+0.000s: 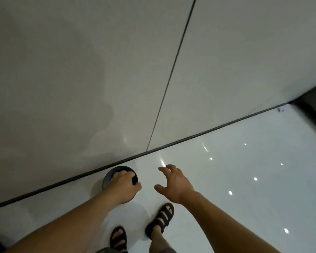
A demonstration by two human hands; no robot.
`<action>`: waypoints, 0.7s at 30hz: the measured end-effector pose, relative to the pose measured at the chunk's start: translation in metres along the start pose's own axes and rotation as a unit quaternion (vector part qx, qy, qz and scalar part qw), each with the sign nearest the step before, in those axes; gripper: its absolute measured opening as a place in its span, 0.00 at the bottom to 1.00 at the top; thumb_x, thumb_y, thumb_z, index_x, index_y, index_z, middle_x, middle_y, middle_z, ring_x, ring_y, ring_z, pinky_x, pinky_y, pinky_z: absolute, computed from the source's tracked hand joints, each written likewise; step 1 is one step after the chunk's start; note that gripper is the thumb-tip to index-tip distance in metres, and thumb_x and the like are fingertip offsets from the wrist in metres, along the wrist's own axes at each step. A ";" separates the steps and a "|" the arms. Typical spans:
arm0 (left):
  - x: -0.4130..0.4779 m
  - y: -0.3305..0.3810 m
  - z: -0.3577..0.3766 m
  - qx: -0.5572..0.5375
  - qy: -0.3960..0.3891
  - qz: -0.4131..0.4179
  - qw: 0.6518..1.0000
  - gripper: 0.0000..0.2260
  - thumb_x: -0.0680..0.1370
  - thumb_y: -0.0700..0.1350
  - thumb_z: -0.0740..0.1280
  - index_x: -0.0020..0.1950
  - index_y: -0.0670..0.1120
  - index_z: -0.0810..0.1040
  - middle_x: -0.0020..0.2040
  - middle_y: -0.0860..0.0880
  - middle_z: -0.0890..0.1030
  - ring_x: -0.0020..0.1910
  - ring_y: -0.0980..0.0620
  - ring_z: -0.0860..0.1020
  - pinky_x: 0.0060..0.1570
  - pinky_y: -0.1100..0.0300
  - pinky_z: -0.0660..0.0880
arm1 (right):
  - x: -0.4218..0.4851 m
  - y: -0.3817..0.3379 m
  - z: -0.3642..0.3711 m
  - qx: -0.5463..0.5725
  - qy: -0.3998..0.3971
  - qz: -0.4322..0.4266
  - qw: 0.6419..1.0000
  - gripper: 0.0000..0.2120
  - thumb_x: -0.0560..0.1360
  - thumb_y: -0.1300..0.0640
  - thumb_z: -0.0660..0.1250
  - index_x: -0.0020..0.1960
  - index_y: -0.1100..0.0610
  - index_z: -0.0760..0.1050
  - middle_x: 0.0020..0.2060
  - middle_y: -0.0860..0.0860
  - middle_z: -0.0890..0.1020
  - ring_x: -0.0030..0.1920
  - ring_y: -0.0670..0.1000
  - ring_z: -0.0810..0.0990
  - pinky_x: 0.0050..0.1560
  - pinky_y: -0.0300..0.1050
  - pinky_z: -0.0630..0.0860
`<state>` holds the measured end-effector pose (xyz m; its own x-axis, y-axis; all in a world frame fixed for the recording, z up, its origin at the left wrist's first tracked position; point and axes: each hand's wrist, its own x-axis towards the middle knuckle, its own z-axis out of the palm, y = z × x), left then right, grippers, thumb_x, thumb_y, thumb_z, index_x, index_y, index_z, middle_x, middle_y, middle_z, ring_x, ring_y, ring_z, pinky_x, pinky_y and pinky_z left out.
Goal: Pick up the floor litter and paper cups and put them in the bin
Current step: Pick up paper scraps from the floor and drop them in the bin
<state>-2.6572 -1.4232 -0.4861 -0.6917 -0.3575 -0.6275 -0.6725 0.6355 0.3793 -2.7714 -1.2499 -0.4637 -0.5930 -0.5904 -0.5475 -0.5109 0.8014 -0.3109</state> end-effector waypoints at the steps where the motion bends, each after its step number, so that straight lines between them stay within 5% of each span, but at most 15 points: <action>1: -0.006 0.015 -0.006 0.004 0.001 0.017 1.000 0.26 0.75 0.61 0.59 0.70 0.51 0.68 0.69 0.48 0.69 0.68 0.46 0.65 0.63 0.51 0.68 | -0.016 0.005 -0.007 -0.001 0.006 0.011 1.000 0.34 0.76 0.38 0.63 0.77 0.45 0.55 0.77 0.50 0.57 0.75 0.54 0.58 0.70 0.53 0.66; 11: -0.047 0.186 -0.015 0.138 -0.017 0.150 0.979 0.28 0.77 0.61 0.58 0.74 0.51 0.63 0.72 0.47 0.65 0.70 0.46 0.63 0.67 0.49 0.64 | -0.129 0.102 -0.046 0.070 0.096 0.115 0.986 0.35 0.75 0.38 0.64 0.77 0.46 0.56 0.76 0.52 0.58 0.74 0.55 0.60 0.69 0.54 0.67; 21: -0.088 0.410 0.097 0.225 -0.040 0.255 0.940 0.27 0.77 0.59 0.59 0.74 0.51 0.63 0.73 0.48 0.64 0.72 0.47 0.61 0.67 0.51 0.65 | -0.256 0.298 -0.071 0.152 0.162 0.232 0.947 0.36 0.75 0.39 0.65 0.77 0.48 0.56 0.75 0.52 0.60 0.73 0.55 0.61 0.69 0.53 0.67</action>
<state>-2.8467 -1.0651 -0.3410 -0.8599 0.1140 -0.4977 -0.0669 0.9412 0.3311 -2.8160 -0.8665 -0.3608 -0.8945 -0.1274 -0.4285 0.0245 0.9431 -0.3315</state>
